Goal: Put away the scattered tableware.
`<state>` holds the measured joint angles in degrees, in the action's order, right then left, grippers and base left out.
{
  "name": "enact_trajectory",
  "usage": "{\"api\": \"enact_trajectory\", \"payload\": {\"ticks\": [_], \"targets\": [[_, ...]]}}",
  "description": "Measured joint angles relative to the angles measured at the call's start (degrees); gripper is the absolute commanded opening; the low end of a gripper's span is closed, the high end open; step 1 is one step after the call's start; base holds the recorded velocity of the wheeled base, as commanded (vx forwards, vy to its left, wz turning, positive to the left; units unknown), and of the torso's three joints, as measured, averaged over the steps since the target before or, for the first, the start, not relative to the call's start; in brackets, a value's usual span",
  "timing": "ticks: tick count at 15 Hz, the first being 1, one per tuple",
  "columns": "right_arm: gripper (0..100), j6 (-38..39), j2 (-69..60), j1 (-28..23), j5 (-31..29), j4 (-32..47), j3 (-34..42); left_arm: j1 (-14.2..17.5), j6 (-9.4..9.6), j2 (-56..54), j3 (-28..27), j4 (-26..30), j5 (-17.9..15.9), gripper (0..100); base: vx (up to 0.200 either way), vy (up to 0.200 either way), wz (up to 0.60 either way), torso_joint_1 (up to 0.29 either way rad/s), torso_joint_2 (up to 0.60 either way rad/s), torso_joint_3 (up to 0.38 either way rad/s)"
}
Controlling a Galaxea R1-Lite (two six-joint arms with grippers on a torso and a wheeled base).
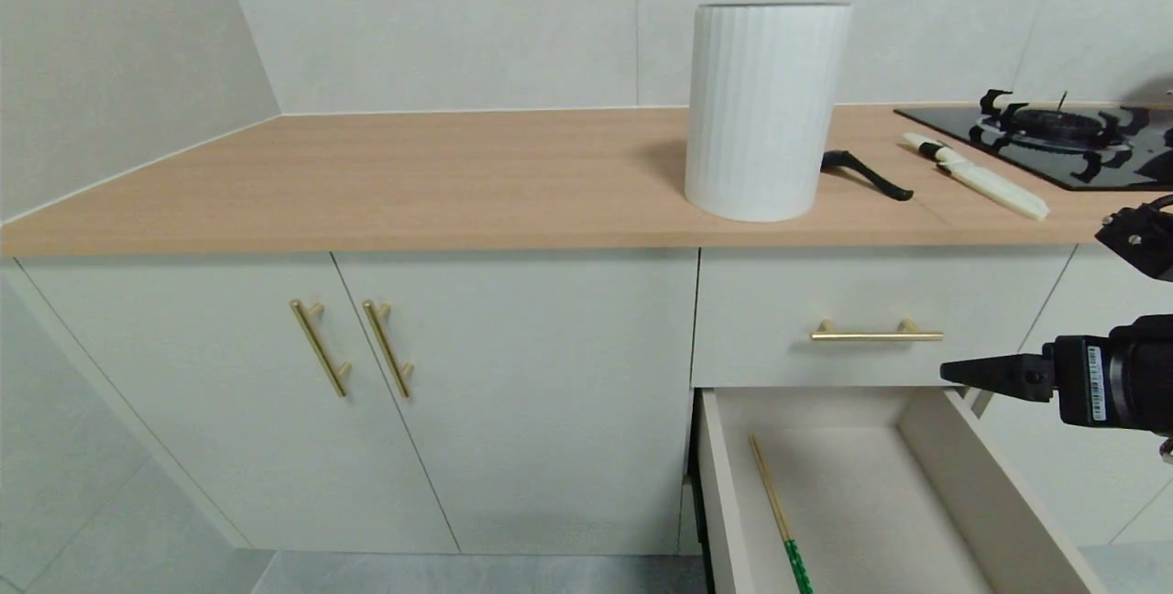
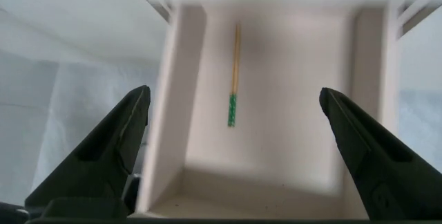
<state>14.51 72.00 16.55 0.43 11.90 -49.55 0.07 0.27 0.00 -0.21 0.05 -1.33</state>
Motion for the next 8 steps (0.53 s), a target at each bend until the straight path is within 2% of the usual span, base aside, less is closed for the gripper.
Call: {"api": "enact_trajectory", "payload": {"ticks": [8], "targets": [[100, -0.3, 0.1, 0.0, 0.0, 0.0, 0.5, 0.0, 0.0, 0.0, 0.0, 0.0, 0.0, 100, 0.0, 0.0, 0.0, 0.16, -0.48, -0.296]]}}
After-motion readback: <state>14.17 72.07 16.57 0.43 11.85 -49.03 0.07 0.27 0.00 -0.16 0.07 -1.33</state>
